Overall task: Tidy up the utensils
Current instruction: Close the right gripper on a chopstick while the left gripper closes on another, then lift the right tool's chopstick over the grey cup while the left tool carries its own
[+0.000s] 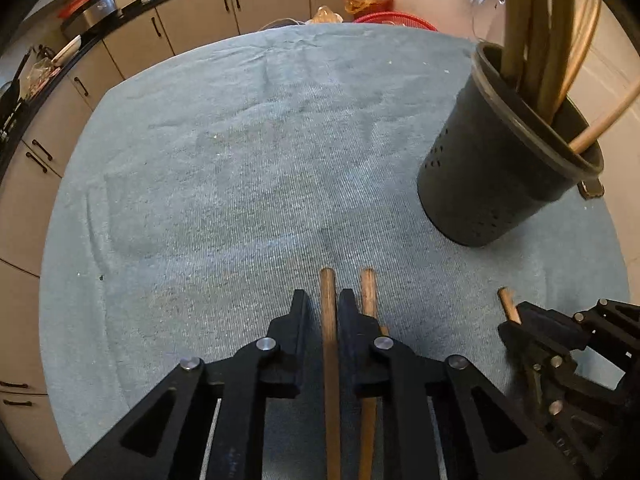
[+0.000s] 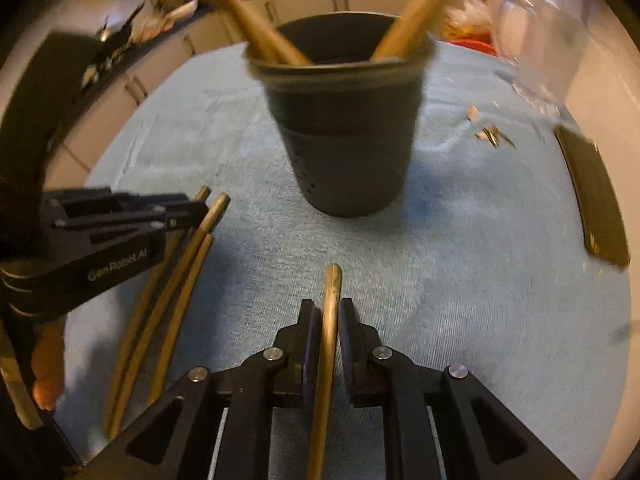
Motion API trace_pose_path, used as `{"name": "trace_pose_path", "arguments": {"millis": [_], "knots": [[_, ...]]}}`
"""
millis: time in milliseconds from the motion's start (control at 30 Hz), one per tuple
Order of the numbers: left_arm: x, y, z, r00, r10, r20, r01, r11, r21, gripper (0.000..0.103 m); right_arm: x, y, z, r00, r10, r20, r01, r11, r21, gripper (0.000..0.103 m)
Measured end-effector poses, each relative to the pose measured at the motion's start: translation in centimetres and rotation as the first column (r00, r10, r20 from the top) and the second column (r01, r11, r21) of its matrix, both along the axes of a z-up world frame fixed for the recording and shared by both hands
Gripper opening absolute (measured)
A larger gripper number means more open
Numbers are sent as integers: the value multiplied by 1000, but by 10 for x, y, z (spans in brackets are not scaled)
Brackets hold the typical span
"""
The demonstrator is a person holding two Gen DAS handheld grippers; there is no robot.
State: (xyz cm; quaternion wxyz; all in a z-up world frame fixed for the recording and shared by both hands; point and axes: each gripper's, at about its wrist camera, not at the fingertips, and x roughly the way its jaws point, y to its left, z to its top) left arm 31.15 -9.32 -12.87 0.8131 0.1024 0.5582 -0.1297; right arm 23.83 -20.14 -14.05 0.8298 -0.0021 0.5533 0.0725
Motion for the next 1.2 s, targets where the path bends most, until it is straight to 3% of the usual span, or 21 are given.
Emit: {"name": "trace_pose_path", "arguments": {"millis": [100, 167, 267, 367, 500, 600, 700, 867, 967, 1133, 1200], "knots": [[4, 3, -2, 1000, 2, 5, -2, 1000, -23, 16, 4, 12, 0, 999, 40, 37, -37, 998, -58, 15], [0, 9, -2, 1000, -8, 17, 8, 998, -54, 7, 2, 14, 1, 998, 33, 51, -30, 998, -63, 10], [-11, 22, -1, 997, 45, 61, -41, 997, -60, 7, -3, 3, 0, 998, 2, 57, -2, 1000, 2, 9], [-31, 40, 24, 987, 103, 122, -86, 987, -139, 7, -19, -19, 16, 990, -87, 110, 77, 993, 94, 8], [-70, 71, 85, 950, 205, 236, -141, 955, -261, 7, -57, -44, 60, 952, -187, 244, 133, 966, 221, 8], [-115, 86, 126, 904, 274, 327, -172, 936, -308, 7, -83, -45, 89, 911, -189, 366, 107, 967, 232, 8], [-162, 101, 144, 853, 340, 397, -197, 913, -357, 7, -108, -46, 106, 881, -194, 432, 87, 963, 256, 8], [-211, 118, 163, 796, 373, 477, -228, 914, -335, 7, -149, -46, 123, 840, -192, 507, 53, 960, 275, 8], [-217, 122, 160, 787, 383, 483, -233, 910, -343, 7, -163, -42, 132, 820, -185, 542, 54, 967, 248, 8], [-228, 124, 165, 783, 396, 480, -232, 902, -364, 7, -183, -44, 146, 778, -209, 592, 41, 958, 284, 8], [-230, 122, 166, 780, 396, 485, -228, 901, -369, 7, -185, -43, 148, 775, -202, 598, 47, 963, 264, 8]]}}
